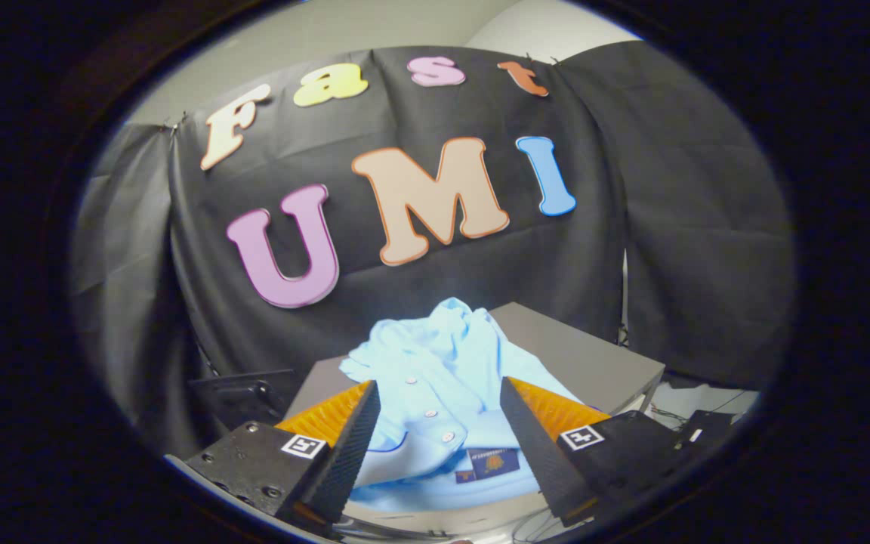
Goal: Put the clothes into the washing machine and then close the washing machine lid.
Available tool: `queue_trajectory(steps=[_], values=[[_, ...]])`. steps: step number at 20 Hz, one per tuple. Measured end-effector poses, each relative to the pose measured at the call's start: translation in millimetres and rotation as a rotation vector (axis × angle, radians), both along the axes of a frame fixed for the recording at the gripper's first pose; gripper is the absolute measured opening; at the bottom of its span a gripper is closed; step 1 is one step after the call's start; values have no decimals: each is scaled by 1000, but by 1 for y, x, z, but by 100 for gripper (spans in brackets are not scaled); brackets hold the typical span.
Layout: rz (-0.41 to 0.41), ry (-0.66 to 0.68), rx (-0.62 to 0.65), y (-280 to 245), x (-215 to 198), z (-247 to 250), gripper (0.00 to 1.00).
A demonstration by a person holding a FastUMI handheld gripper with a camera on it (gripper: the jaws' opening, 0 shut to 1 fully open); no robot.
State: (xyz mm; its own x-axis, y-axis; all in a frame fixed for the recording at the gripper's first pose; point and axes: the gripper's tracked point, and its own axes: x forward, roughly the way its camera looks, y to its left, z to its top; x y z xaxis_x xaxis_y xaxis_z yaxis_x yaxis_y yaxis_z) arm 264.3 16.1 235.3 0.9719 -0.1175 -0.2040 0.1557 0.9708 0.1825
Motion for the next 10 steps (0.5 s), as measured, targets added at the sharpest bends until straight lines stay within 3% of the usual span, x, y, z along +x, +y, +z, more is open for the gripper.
queue_trajectory(steps=[6,10], values=[[-25,221,-132,3,32,-46,98],[-45,173,-141,3,35,-40,97]])
